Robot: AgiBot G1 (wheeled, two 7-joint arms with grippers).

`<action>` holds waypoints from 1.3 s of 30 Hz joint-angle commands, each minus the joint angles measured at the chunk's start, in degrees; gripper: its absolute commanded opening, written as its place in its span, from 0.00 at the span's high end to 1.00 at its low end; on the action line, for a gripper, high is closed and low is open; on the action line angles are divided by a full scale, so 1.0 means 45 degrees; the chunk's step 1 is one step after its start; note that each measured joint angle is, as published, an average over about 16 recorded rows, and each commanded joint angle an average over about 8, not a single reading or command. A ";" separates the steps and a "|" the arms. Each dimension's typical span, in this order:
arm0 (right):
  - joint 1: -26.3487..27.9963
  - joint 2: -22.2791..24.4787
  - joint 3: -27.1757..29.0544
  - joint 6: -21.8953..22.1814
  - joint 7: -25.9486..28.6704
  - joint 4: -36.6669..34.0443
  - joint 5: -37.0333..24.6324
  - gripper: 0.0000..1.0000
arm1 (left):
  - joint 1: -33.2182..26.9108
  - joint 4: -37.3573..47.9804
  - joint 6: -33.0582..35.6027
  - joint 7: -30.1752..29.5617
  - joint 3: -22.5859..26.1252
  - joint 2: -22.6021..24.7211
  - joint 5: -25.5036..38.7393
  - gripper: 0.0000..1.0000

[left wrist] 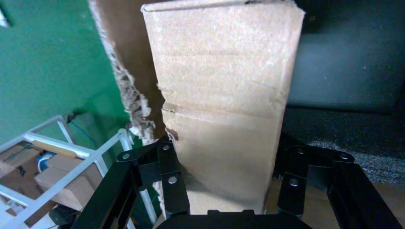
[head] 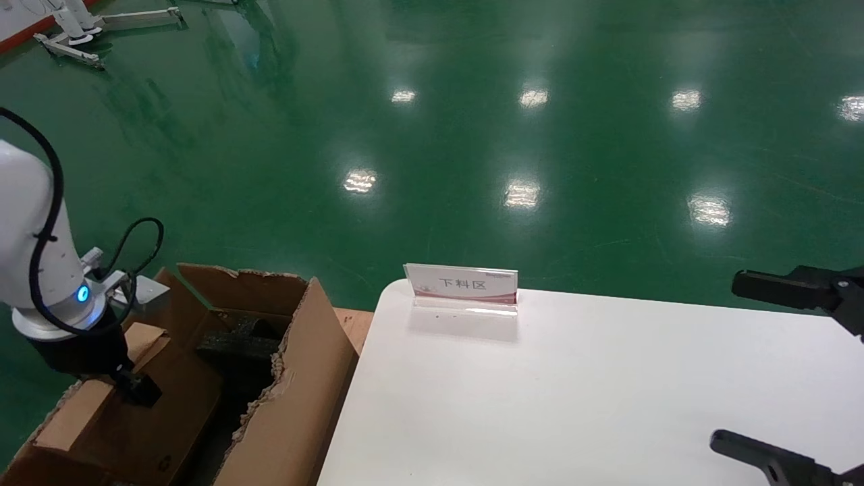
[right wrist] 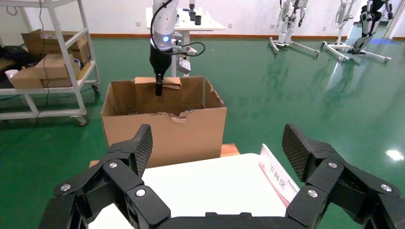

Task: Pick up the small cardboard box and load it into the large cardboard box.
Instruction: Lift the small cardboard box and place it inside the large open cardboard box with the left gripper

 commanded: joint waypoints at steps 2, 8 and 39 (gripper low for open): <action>0.0000 0.0000 0.0000 0.0000 0.0000 0.0000 0.0000 0.00 | 0.0229 0.0108 -0.0052 -0.0023 -0.0029 0.0046 -0.0028 0.00; 0.0000 0.0000 0.0000 0.0000 0.0000 0.0000 0.0000 0.00 | 0.0472 0.0227 -0.0105 -0.0044 -0.0060 0.0097 -0.0058 0.00; -0.0003 0.0002 0.0000 0.0005 -0.0001 -0.0003 0.0003 0.00 | 0.0731 0.0357 -0.0151 -0.0059 -0.0080 0.0146 -0.0070 0.00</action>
